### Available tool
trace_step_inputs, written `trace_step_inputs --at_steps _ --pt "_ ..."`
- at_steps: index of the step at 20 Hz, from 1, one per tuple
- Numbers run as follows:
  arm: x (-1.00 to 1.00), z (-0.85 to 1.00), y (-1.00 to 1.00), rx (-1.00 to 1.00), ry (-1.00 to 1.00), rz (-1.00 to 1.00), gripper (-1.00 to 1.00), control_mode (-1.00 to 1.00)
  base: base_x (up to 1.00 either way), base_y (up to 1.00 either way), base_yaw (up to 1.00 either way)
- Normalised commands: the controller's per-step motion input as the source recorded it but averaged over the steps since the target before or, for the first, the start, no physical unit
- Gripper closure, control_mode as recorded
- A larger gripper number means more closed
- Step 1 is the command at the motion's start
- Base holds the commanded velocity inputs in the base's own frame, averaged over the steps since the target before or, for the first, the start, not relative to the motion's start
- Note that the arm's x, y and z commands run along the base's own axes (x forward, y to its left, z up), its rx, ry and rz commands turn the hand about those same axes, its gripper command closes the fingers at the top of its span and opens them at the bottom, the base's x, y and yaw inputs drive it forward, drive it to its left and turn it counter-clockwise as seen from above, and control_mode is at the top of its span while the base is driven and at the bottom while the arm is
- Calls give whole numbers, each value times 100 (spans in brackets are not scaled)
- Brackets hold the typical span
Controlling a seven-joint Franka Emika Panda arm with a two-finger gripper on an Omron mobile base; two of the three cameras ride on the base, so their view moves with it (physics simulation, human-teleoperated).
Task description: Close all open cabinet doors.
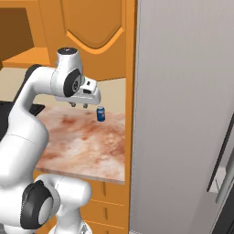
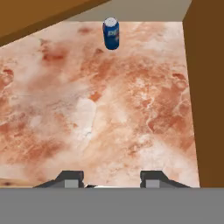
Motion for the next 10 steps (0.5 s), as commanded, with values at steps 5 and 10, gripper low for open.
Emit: trace_step_inputs --at_steps 5,10 --pt "-12 8 45 0 -13 0 -100 -100 0 0 0" --pt "-22 58 2 0 -56 2 -100 -100 0 0 0"
